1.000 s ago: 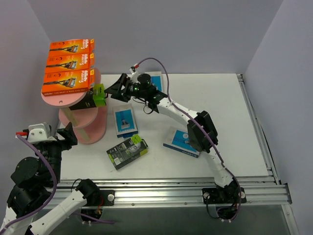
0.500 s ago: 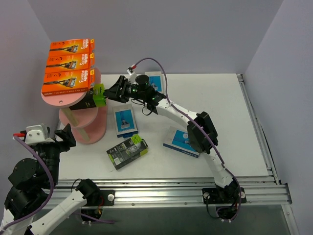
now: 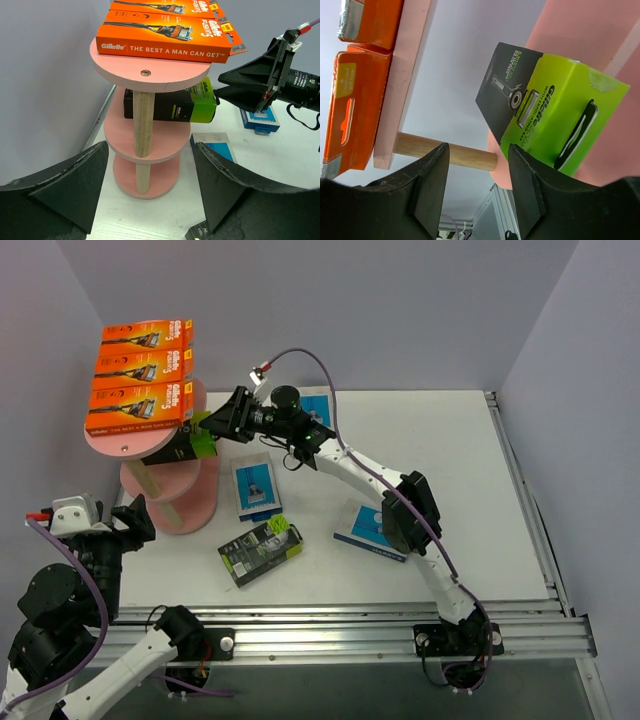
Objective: Place and organize the shaving razors onto the shelf
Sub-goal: Place the shaving razor onto shelf
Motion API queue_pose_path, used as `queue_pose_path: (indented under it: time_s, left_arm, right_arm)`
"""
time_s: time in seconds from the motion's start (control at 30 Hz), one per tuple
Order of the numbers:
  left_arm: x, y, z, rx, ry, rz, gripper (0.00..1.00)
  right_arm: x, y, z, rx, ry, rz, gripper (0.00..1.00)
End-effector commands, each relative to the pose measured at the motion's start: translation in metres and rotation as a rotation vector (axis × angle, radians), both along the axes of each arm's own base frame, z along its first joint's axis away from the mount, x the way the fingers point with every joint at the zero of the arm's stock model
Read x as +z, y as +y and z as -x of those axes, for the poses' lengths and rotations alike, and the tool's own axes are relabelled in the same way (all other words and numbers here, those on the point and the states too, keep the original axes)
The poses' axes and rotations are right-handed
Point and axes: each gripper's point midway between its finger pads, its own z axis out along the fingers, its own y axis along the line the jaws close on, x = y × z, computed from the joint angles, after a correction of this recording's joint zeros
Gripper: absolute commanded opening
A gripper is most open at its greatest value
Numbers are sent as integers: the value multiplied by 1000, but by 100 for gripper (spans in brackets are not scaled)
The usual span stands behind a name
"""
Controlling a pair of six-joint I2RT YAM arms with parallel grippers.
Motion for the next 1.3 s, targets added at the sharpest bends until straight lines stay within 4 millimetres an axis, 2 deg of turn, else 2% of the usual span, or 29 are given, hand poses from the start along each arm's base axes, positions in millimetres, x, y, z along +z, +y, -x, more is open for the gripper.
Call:
queue_pose_path:
  time_s: [0.0, 0.17, 0.4, 0.6, 0.67, 0.7, 0.73, 0.77, 0.8, 0.9, 0.93, 1.0, 1.03, 1.13, 1.17, 1.23, 1.27]
  left_arm:
    - [10, 7, 8, -1, -27, 33, 79]
    - [10, 8, 9, -3, -26, 33, 79]
    - [10, 6, 7, -6, -25, 32, 79]
    - [13, 7, 8, -4, -29, 32, 79]
    - [12, 6, 8, -10, -25, 27, 79]
    - [10, 3, 8, -24, -15, 19, 79]
    - [9, 2, 8, -32, -11, 22, 79]
    - [8, 0, 8, -42, -5, 22, 79]
    - [4, -4, 7, -61, 13, 14, 79]
    - [0, -4, 11, -74, 26, 49, 77]
    - [-1, -6, 11, -81, 24, 66, 77]
    - [-3, -5, 14, -87, 21, 88, 75]
    - [-3, -9, 14, -106, 19, 99, 75]
    - [-14, -16, 9, -113, 64, 100, 73]
    - [-19, -21, 6, -121, 82, 94, 72]
    - [-28, -28, 2, -133, 111, 105, 69]
    - [-31, -33, 1, -150, 119, 110, 68]
  right_arm:
    - [20, 9, 5, 20, -40, -56, 46]
    - [15, 12, 6, 28, -36, -54, 45]
    - [21, 8, 7, 26, -50, -58, 45]
    - [41, -1, 3, 20, -76, -99, 45]
    - [57, -8, 4, 13, -99, -126, 45]
    - [52, -11, 3, 7, -87, -119, 45]
    - [63, -17, 7, 7, -102, -132, 45]
    - [65, -21, 6, 1, -107, -136, 45]
    - [53, -25, 5, -6, -90, -118, 45]
    - [78, -47, 11, -31, -131, -150, 45]
    - [64, -49, 12, -33, -111, -130, 45]
    - [74, -60, 15, -41, -132, -147, 46]
    - [63, -63, 16, -42, -113, -132, 46]
    - [69, -78, 18, -50, -127, -155, 46]
    - [59, -83, 18, -53, -108, -157, 46]
    - [62, -94, 22, -54, -110, -167, 46]
    - [51, -102, 20, -65, -94, -158, 46]
